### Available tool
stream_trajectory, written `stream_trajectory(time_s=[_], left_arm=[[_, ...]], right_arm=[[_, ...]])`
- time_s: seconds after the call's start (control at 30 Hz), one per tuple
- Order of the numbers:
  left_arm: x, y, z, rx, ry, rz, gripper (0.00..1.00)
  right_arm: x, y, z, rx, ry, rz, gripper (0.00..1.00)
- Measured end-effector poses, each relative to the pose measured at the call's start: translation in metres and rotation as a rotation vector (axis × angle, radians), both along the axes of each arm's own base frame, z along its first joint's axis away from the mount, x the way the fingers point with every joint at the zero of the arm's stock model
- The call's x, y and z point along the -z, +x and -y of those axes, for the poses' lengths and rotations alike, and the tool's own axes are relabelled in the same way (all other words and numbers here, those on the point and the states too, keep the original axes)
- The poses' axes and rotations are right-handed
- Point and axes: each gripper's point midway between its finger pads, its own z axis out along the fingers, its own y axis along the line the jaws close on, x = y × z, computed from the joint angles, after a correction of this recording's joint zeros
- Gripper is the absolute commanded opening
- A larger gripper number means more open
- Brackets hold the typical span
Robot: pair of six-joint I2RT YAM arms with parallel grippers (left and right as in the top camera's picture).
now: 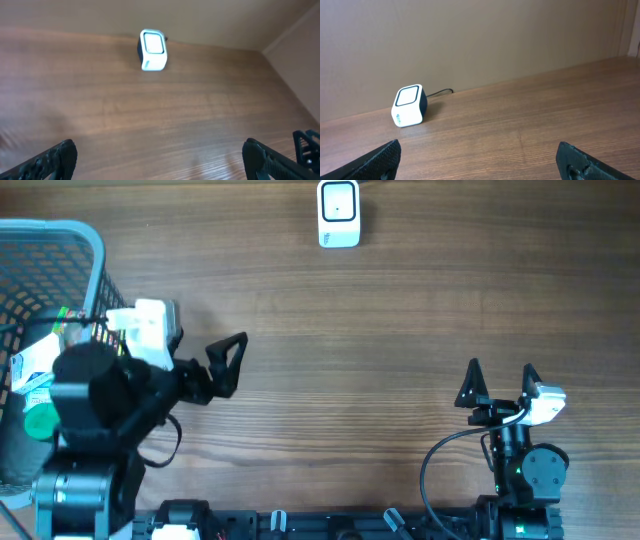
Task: Scan the item barcode
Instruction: 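Reach the left gripper into the basket and grasp the green-lidded jar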
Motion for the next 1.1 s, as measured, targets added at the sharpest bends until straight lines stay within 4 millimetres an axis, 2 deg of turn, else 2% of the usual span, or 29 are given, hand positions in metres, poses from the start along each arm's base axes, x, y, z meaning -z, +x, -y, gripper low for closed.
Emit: stream_trajectory(time_s=[0.07,0.13,0.2,0.23,0.27,0.3,0.37,0.43,0.53,0.57,0.67,0.77,0.87,1.1], left_arm=[[-0.002,0.006,-0.014,-0.11,-0.014,-0.064,1.0],[-0.025,0.011,-0.039,-0.282,-0.02,-0.088,1.0],[-0.055,0.011,-0.073,-0.474,-0.014,-0.109,1.0],[-0.068,0.012,-0.084,-0.53,-0.016,-0.088,1.0],[-0.078,0.011,-0.105,-0.638,-0.02,-0.112,1.0],[-0.086,0.011,-0.12,-0.717,-0.033,-0.113,1.0],[-0.083,0.006,-0.157,-0.92,-0.079,-0.168,1.0],[-0.064,-0.004,-0.197,-1.146,-0.155,-0.255,1.0],[-0.019,-0.024,-0.259,-1.508,-0.326,-0.416,1.0],[-0.007,-0.029,-0.274,-1.595,-0.375,-0.455,1.0],[0.03,-0.052,-0.301,-1.812,-0.488,-0.602,1.0],[0.071,-0.078,-0.311,-2.056,-0.62,-0.792,1.0],[0.098,-0.085,-0.321,-2.209,-0.708,-0.857,1.0],[0.131,-0.08,-0.329,-2.35,-0.783,-0.894,1.0]], right_arm=[[0.0,0.0,0.0,0.0,0.0,0.0,1.0],[0.0,0.0,0.0,0.0,0.0,-0.001,1.0],[0.0,0.0,0.0,0.0,0.0,0.0,1.0],[0.0,0.0,0.0,0.0,0.0,0.0,1.0],[0.0,0.0,0.0,0.0,0.0,0.0,1.0],[0.0,0.0,0.0,0.0,0.0,0.0,1.0],[0.0,0.0,0.0,0.0,0.0,0.0,1.0],[0.0,0.0,0.0,0.0,0.0,0.0,1.0],[0.0,0.0,0.0,0.0,0.0,0.0,1.0],[0.0,0.0,0.0,0.0,0.0,0.0,1.0],[0.0,0.0,0.0,0.0,0.0,0.0,1.0],[0.0,0.0,0.0,0.0,0.0,0.0,1.0],[0.0,0.0,0.0,0.0,0.0,0.0,1.0],[0.0,0.0,0.0,0.0,0.0,0.0,1.0]])
